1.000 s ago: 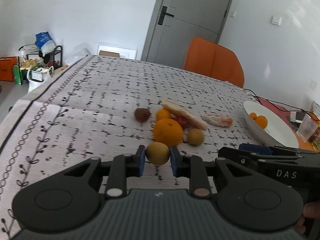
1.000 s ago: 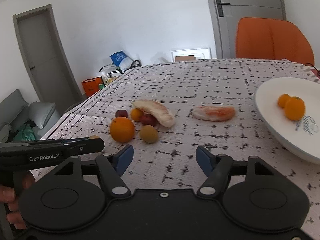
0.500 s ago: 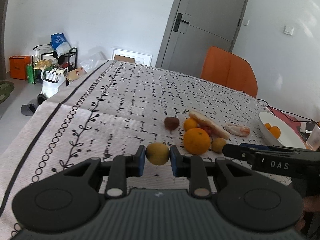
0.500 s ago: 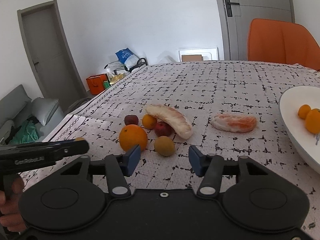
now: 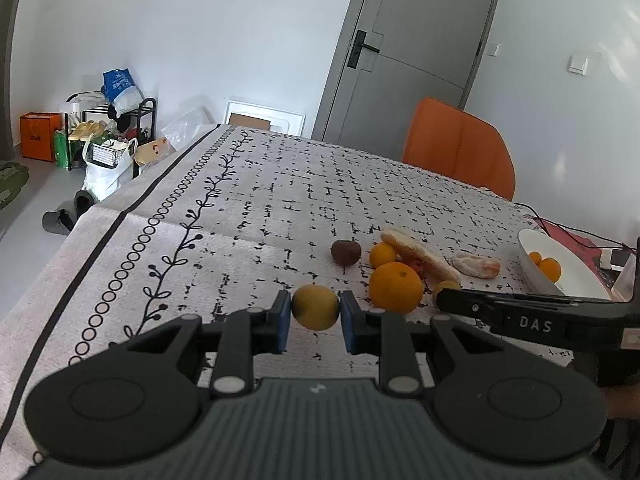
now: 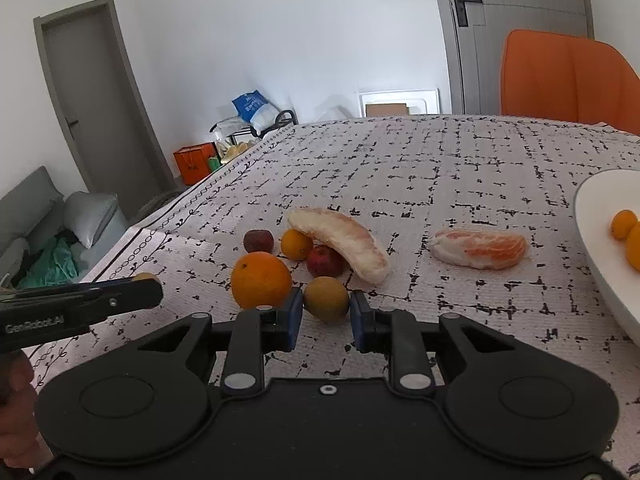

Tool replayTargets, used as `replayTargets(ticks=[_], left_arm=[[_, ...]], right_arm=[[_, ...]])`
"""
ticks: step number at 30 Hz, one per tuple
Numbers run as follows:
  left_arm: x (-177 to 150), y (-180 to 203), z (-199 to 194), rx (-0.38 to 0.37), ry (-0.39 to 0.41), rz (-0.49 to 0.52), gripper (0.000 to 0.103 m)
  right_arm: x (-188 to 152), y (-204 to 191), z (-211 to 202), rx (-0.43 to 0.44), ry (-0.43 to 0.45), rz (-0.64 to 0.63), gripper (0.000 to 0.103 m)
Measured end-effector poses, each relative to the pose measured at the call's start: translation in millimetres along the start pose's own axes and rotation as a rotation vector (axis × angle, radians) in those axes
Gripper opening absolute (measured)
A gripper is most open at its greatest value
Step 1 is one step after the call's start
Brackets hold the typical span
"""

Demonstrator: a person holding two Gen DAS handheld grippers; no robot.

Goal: Organize fruits
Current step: 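Grasp a yellow-green round fruit with the left tool while the right tool grasps another, then carry both held round fruits over the white bowl with both tools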

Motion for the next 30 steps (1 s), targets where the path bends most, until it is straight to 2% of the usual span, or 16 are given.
replayTargets(ticks=[13,30], left_arm=[[4.7,30.0,11.5,-0.051,-0.005,0.043,0.025],[9.5,99.8,37.7,-0.160,-0.021,0.130,0.025]], right_arm=[[5.9,28.7,-31.9,-0.027,0.055,0.052,0.024],[7.3,95.6,-69.2,-0.129,0.117,0.128,0.024]])
Point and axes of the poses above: each gripper's, at about its wrist camera, not at the fingertips, and z roughly the way its jaws point, y to its right, x to its top, the point moved 8 cm from there along z, roughly the way its jaws point, and after that the axes turned 12 degrees about -x, right-handed, at the moved point
